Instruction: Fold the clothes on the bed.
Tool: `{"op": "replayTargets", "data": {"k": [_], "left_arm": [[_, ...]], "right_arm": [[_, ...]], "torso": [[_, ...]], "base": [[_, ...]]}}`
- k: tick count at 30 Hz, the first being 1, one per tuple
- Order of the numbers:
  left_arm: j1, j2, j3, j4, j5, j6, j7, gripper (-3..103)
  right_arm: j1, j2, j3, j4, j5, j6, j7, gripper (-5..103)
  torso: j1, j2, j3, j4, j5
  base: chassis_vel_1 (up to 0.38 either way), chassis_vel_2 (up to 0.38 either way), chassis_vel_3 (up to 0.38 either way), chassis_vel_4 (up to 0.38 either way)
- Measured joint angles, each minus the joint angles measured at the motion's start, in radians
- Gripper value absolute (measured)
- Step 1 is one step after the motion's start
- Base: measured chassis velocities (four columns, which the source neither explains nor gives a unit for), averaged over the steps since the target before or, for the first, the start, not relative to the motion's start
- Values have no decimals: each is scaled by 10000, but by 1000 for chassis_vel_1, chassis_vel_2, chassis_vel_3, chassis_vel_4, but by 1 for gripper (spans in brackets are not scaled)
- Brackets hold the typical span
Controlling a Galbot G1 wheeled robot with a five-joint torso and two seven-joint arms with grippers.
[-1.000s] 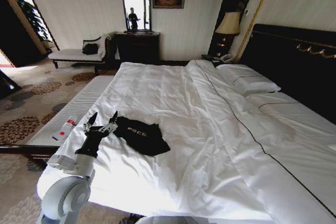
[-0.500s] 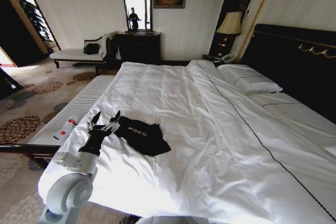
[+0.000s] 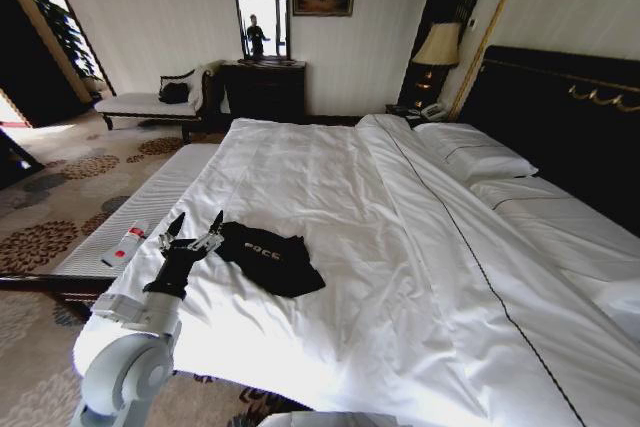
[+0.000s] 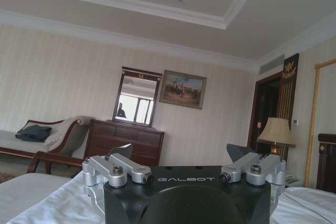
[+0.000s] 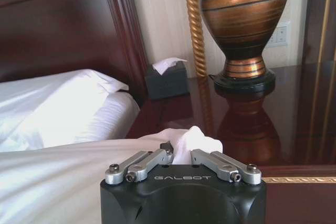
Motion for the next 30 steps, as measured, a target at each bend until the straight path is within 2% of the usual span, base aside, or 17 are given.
{"op": "replayTargets", "data": {"k": [1,2,4,5,6,8,9,10,12,13,14,15,17,22,24,27,30], "left_arm": [[29,0,-29,-25,12,-2,-1,100],[86,7,-80,-72,24,-2,-13,100],[176,39,-150,-141,74,-3,-14,100],[208,48,-171,-166,101,-3,-13,100],[208,48,-171,-166,101,-3,-13,100],[283,39,-215,-220,155,-2,-14,100],[339,10,-237,-264,196,-3,-14,100],[407,-24,-246,-310,252,-15,-16,100],[441,-38,-251,-330,281,-25,-16,100],[555,-82,-263,-408,360,-65,-20,100],[621,-112,-266,-470,397,-88,-20,100],[657,-139,-267,-516,429,-99,-19,100],[670,-162,-267,-540,453,-104,-18,100],[752,-282,-276,-690,569,-105,-17,100],[798,-295,-298,-745,587,-105,-17,100],[864,-307,-349,-787,599,-99,-15,100],[906,-347,-377,-798,600,-81,-14,100]], "right_arm": [[12,-10,-33,-47,-30,-129,199,3],[12,-2,-82,-60,-21,-348,512,8],[-22,69,-161,133,108,-667,1004,8],[-41,105,-183,303,192,-767,1184,19],[-41,105,-183,303,192,-767,1184,19],[-116,174,-178,971,604,-1025,1609,30],[-171,192,-87,1473,829,-1237,1875,36],[-221,189,58,1873,842,-1474,2103,36],[-256,176,153,2063,759,-1613,2218,41],[-372,129,375,2409,258,-1872,2415,47],[-451,88,527,2545,-26,-1922,2464,47],[-524,45,682,2666,-159,-1930,2506,57],[-576,11,807,2770,-174,-1925,2547,57],[-801,-96,1442,3505,-166,-1779,2740,84],[-837,-100,1561,3737,-264,-1833,2875,84],[-883,-130,1635,4377,-464,-2259,3697,98],[-875,-246,1756,4860,-284,-2420,4005,100]], "torso": [[0,0,0,0,-1],[0,0,0,-12,-1],[0,0,-1,-24,0],[-2,0,-1,-26,0],[-2,0,-1,-26,0],[-3,1,-1,-23,-2],[-4,1,-1,-11,3],[-3,1,-1,-3,-2],[-3,1,0,-2,-4],[-2,0,1,-5,-4],[-1,0,1,-7,-2],[-2,0,0,-8,0],[-2,1,0,-9,0],[-2,1,0,-10,-2],[-2,0,0,-8,-2],[-2,0,0,-8,0],[-2,0,0,-9,-2]], "base": [[0,0,0,0],[0,0,0,0],[0,0,0,0],[0,0,0,0],[0,0,0,0],[0,0,0,0],[0,0,0,0],[0,0,0,0],[0,0,0,0],[0,0,0,0],[0,0,0,0],[0,0,0,0],[0,0,0,0],[0,0,0,0],[0,0,0,0],[0,0,0,0],[0,0,0,0]]}}
